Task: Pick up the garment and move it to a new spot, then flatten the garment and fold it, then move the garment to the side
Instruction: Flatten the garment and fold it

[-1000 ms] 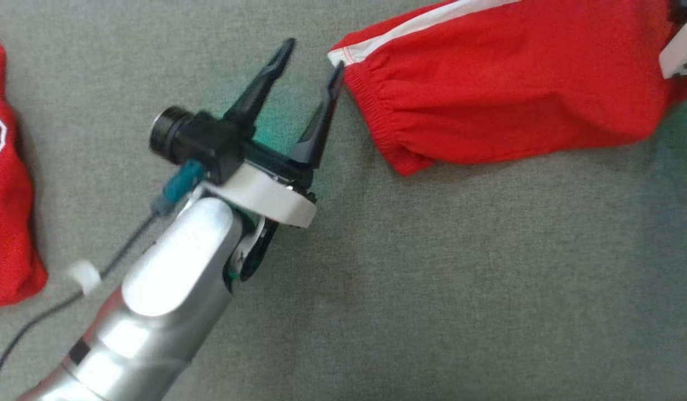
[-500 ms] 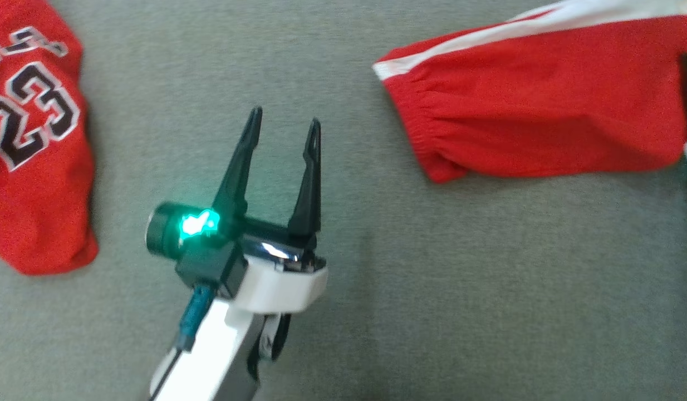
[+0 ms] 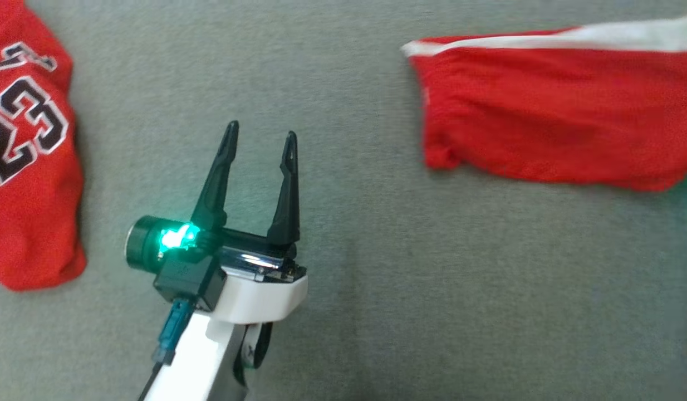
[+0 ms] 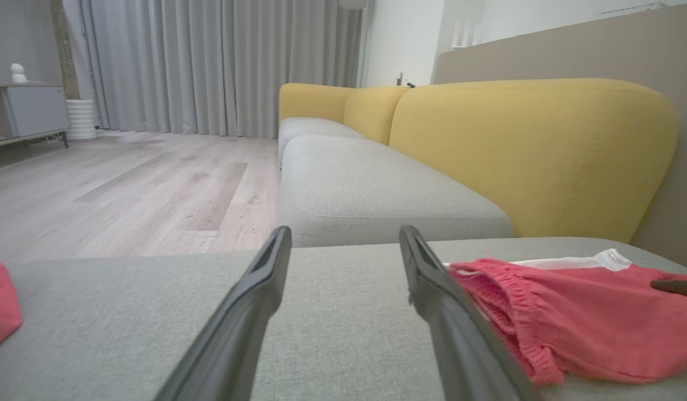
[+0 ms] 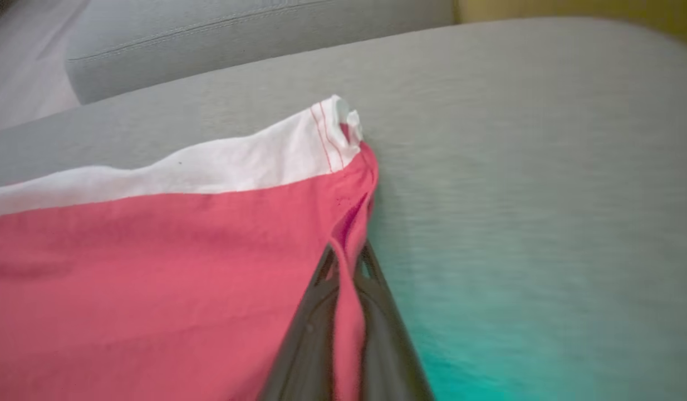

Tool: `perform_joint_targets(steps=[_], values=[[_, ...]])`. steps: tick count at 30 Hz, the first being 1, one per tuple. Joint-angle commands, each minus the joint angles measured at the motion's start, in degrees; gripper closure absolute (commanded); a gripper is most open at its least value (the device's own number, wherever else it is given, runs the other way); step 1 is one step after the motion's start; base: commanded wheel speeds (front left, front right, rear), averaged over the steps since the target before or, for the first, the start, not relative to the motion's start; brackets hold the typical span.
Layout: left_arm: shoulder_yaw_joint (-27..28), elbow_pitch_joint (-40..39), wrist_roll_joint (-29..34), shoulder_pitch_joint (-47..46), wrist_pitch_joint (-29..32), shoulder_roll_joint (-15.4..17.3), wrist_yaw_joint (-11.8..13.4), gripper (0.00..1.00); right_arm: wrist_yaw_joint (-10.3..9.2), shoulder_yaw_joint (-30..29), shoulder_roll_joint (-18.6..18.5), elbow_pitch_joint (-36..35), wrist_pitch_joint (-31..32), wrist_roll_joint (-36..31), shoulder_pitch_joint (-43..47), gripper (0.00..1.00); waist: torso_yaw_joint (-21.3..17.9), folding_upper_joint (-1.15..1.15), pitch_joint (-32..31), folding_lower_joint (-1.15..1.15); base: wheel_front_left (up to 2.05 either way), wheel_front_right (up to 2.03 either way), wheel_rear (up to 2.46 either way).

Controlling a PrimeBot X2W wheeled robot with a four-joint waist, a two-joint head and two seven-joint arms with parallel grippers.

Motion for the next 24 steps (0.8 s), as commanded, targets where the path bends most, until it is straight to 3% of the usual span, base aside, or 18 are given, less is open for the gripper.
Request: perform_joint_targets(steps=[1, 5, 11, 20, 24], values=[[2.64, -1.88, 1.08, 0.83, -0.27, 0.03, -0.72, 0.00, 0.39, 0.12, -4.91, -0.08, -1.96, -1.52, 1.86, 1.00, -1.88, 0.00, -0.98, 0.00, 0.00, 0.00, 0.00], [3.89, -1.46, 1.92, 1.40, -0.27, -0.24, -1.90, 0.00, 0.39, -0.56, -7.76, -0.21, -4.95, -3.72, 1.08, 1.00, -3.61, 0.00, -1.66, 0.00, 0.00, 0.00, 0.00], [4.79, -0.55, 2.69, 2.27, -0.27, -0.54, -3.22, 0.00, 0.39, -0.45, -6.89, -5.48, -5.04, -4.83, -1.35, 1.00, -5.31, 0.00, -2.86, 0.00, 0.00, 0.00, 0.00], [5.48, 0.75, 3.13, 3.65, -0.27, -1.25, -4.61, 0.00, 0.39, 1.09, -0.40, -25.39, 2.57, -2.09, 0.78, 1.00, -5.96, 0.00, -5.93, 0.00, 0.00, 0.00, 0.00], [5.84, 0.70, 2.84, 4.12, -0.27, -1.54, -4.89, 0.00, 0.39, 0.89, 6.05, -30.68, 5.80, -2.85, 2.46, 1.00, -5.62, 0.00, -6.33, 0.00, 0.00, 0.00, 0.00]])
